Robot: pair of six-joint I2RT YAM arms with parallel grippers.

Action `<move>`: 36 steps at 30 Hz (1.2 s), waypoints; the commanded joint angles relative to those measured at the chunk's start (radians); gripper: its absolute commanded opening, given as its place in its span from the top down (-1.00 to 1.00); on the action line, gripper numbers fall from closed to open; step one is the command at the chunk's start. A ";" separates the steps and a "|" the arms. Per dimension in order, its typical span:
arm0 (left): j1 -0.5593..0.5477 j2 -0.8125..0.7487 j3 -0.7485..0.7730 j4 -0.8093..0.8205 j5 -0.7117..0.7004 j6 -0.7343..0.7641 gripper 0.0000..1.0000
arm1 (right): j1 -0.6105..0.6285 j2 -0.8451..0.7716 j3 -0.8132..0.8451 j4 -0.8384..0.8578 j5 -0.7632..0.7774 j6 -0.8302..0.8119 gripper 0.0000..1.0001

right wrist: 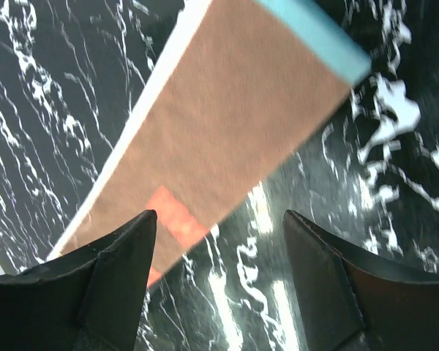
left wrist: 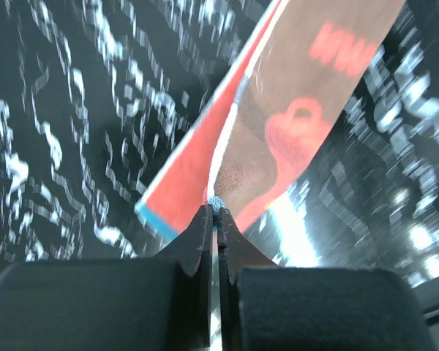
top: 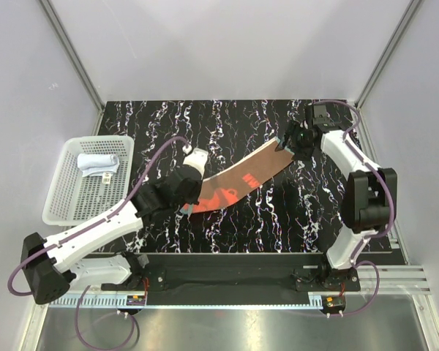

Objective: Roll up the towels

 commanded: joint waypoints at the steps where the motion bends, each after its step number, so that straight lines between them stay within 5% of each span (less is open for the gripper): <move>1: -0.001 -0.023 -0.033 -0.010 0.009 0.002 1.00 | -0.005 0.080 0.123 0.029 -0.015 0.011 -0.53; 5: -0.003 -0.069 -0.049 -0.005 0.023 0.013 1.00 | -0.004 0.239 0.257 0.027 -0.045 0.008 -0.47; 18: -0.003 -0.122 -0.066 -0.025 -0.007 0.070 1.00 | 0.036 0.631 0.751 -0.139 0.217 -0.055 -0.04; 30: -0.003 -0.086 -0.046 -0.039 -0.035 0.070 1.00 | 0.079 0.689 0.736 -0.116 0.265 -0.062 0.12; 36: -0.003 -0.089 -0.048 -0.038 -0.046 0.065 1.00 | 0.079 0.681 0.710 -0.113 0.275 -0.059 0.40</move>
